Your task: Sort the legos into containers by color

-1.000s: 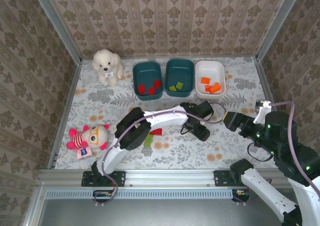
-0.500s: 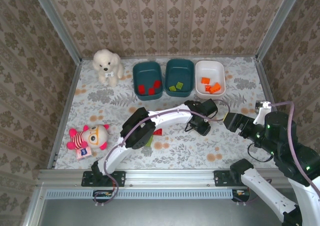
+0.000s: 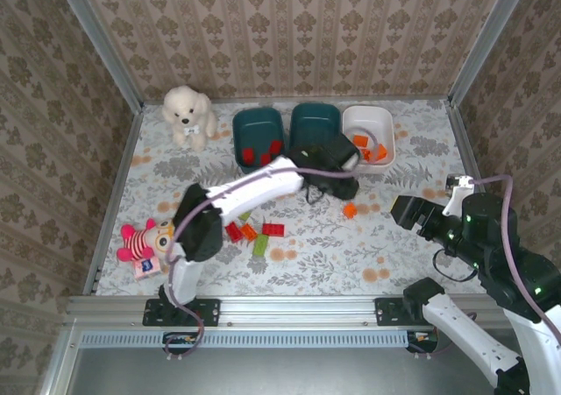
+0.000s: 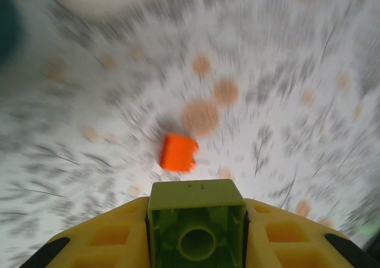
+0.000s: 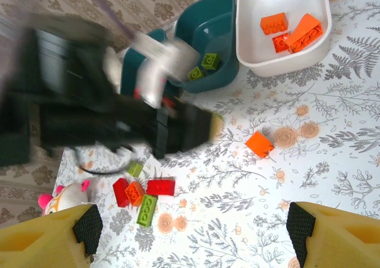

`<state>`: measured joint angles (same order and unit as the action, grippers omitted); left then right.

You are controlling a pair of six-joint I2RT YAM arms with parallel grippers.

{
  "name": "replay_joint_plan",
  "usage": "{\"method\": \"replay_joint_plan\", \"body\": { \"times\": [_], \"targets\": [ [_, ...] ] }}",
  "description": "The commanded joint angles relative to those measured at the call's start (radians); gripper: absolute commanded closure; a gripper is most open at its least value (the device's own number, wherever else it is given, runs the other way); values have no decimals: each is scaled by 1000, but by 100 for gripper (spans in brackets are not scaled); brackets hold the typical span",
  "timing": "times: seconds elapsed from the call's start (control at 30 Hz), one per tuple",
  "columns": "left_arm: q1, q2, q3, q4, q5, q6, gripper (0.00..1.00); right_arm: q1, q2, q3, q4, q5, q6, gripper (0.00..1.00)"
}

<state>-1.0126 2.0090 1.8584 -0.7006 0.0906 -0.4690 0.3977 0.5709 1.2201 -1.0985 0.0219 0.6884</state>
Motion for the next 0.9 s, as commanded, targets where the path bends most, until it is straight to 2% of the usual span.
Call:
{"method": "replay_joint_plan", "body": {
  "times": [0.0,0.2,0.33,0.57,0.87],
  "targets": [
    [110,-51,-15,35,34,-76,69,5,23,-19,42,16,7,16],
    [262,84,113,76,125,-79,70,5,74,-52,88,2,19,16],
    [319,221,245,123,191,-120,69,5,90,-63,117,2,29,16],
    [343,440,456,95,255,-182,69,4,84,-79,116,30,38,16],
    [340,510,475,80,279,-204,66,3,76,-106,124,33,61,16]
  ]
}}
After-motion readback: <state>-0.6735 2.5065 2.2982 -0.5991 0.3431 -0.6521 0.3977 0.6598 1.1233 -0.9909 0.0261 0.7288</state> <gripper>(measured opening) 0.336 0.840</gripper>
